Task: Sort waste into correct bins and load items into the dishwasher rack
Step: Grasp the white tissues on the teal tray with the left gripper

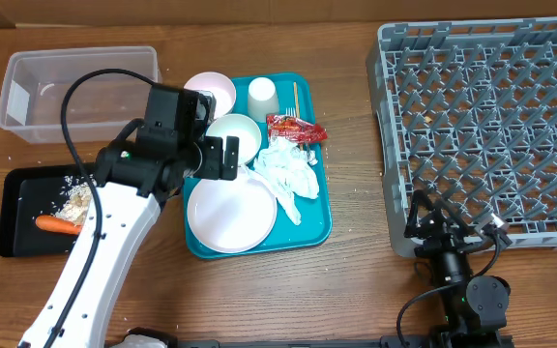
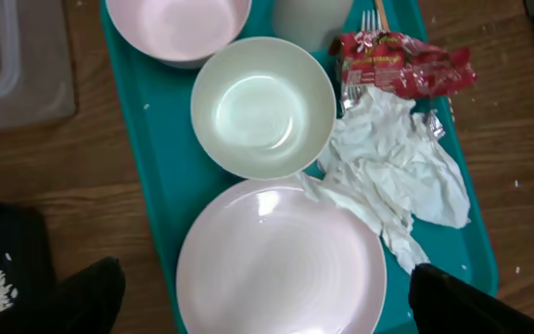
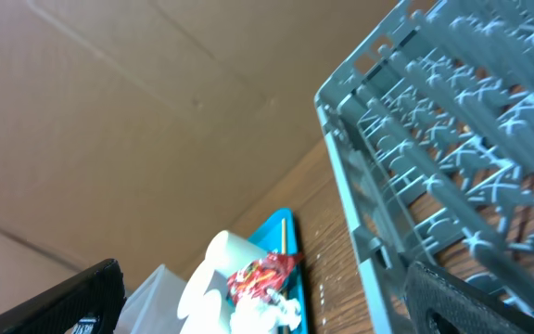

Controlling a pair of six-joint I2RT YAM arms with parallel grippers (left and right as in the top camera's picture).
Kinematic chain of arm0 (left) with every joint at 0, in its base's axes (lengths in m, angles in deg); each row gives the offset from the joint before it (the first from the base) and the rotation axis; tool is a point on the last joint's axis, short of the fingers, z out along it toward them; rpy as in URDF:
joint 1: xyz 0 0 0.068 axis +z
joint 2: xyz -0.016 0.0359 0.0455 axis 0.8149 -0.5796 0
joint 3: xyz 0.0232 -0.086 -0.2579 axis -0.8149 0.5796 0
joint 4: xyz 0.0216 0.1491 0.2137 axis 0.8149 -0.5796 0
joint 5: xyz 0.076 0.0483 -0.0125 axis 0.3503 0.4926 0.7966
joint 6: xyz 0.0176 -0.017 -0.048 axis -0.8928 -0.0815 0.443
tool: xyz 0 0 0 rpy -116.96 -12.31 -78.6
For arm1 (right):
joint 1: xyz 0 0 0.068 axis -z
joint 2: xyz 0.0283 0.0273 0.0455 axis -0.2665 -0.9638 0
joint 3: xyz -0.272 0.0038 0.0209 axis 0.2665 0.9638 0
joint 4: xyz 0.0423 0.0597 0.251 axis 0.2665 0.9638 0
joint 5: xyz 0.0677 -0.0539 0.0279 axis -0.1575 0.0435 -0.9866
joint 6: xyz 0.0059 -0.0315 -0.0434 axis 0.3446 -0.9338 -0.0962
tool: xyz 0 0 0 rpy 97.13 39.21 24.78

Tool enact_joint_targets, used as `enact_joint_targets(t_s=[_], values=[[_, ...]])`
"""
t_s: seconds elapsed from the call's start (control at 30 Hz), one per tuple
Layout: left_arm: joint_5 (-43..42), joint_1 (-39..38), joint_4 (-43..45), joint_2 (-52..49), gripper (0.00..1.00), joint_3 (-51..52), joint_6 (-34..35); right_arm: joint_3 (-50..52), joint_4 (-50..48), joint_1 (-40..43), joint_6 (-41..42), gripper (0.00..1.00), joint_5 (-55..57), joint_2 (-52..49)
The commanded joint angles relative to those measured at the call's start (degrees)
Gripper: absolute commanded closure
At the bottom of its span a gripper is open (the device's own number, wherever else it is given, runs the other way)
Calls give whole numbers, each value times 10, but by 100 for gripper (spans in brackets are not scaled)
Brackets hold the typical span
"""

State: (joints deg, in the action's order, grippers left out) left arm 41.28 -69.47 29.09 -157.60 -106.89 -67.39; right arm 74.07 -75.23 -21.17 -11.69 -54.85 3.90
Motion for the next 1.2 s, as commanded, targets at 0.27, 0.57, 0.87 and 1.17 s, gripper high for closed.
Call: enact_joint_targets(t_s=[0.27,0.57,0.87,1.17], values=[[-147,-57,29,-60,0,1,-15,6,-1,-3,32,0,-4,3],[-55,-96,59,-169,10,1,186,6,-1,-3,32,0,-4,3],[-52,-104,93,-261,15,1,272,6,-1,-3,32,0,-4,3],[-10,-104,116,-276,30,1,300,6,-1,-3,32,0,-4,3]])
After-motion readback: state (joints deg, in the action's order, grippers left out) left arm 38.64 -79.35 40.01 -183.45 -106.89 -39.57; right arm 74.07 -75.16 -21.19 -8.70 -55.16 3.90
